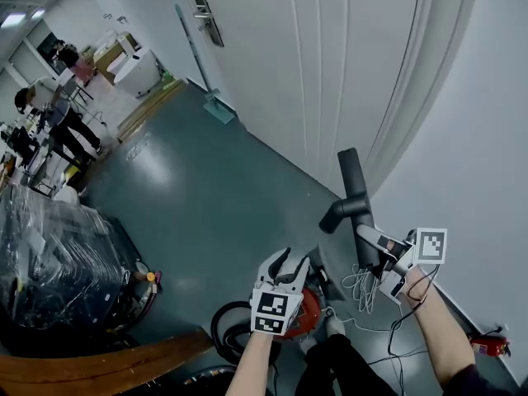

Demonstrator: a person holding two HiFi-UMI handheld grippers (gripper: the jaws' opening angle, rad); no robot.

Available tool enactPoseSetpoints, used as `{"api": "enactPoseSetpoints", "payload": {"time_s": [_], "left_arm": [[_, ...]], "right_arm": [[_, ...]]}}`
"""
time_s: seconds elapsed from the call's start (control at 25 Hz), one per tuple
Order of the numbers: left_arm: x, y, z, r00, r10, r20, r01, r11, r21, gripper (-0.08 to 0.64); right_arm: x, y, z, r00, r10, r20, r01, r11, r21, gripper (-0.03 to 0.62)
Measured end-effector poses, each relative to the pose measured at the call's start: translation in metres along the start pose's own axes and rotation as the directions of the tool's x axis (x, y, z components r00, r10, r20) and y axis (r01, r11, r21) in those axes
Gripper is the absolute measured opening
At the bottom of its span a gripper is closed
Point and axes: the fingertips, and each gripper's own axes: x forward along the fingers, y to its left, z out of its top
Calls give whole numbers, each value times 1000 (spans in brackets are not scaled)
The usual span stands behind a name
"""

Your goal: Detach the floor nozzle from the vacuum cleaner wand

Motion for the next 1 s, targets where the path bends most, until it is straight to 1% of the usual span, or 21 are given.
{"api": "enactPoseSetpoints", "payload": {"time_s": [0.16, 0.24, 0.32, 0.44, 0.52, 0.68, 0.84, 1.0], "left_arm": [[-30, 0, 62, 995, 26, 101, -25, 1000, -9, 172], [-46, -3, 89, 988, 34, 151, -29, 999, -33, 165], [-64, -9, 116, 979, 47, 198, -37, 998, -51, 155], [-95, -18, 159, 962, 74, 264, -70, 997, -25, 129], [-115, -24, 189, 947, 88, 309, -93, 996, 0, 115], [-151, -44, 236, 921, 105, 375, -131, 990, 45, 75], [-179, -56, 275, 896, 130, 425, -187, 978, 93, 66], [-208, -71, 299, 867, 146, 476, -225, 968, 113, 38]], "right_arm": [[-5, 42, 3, 998, 54, 34, -53, 998, -27, 106], [-8, 67, 5, 996, 81, 46, -78, 995, -60, 106], [-13, 94, 7, 993, 103, 59, -95, 988, -119, 106], [-24, 129, 12, 992, 102, 74, -80, 964, -255, 106], [-28, 156, 17, 990, 117, 79, -84, 937, -340, 107], [-37, 210, 19, 984, 158, 77, -105, 879, -465, 106], [-40, 258, 22, 975, 207, 83, -121, 803, -584, 106], [-52, 299, 20, 960, 256, 112, -114, 725, -679, 107]]}}
